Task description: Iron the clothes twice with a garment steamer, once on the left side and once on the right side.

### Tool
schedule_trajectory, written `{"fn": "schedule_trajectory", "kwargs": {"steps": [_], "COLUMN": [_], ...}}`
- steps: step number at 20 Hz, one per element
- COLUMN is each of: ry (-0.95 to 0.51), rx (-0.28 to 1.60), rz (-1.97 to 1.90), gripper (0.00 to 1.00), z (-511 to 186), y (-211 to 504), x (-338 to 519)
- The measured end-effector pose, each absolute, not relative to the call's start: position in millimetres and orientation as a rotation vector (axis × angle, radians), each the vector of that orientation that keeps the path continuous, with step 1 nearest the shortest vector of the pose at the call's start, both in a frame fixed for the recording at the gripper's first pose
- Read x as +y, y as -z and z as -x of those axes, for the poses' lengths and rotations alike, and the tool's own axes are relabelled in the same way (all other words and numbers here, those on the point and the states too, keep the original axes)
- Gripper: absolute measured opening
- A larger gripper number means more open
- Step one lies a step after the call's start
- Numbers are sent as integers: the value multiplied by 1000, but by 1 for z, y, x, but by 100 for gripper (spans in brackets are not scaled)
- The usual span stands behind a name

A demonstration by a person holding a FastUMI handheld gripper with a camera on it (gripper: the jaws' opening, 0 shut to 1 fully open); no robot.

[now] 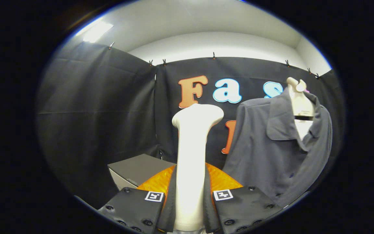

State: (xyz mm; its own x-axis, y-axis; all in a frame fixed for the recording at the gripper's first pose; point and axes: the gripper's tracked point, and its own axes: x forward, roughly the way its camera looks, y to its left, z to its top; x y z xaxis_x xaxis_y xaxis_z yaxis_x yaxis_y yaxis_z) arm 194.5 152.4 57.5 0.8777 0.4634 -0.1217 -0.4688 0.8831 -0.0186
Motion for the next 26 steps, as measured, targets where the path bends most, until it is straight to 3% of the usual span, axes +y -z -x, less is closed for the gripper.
{"fn": "schedule_trajectory", "kwargs": {"steps": [13, 26], "ry": [-347, -264], "rx": [40, -48], "rz": [55, 5], "gripper": [42, 42], "z": [-88, -90], "y": [-50, -10], "x": [-26, -55]}}
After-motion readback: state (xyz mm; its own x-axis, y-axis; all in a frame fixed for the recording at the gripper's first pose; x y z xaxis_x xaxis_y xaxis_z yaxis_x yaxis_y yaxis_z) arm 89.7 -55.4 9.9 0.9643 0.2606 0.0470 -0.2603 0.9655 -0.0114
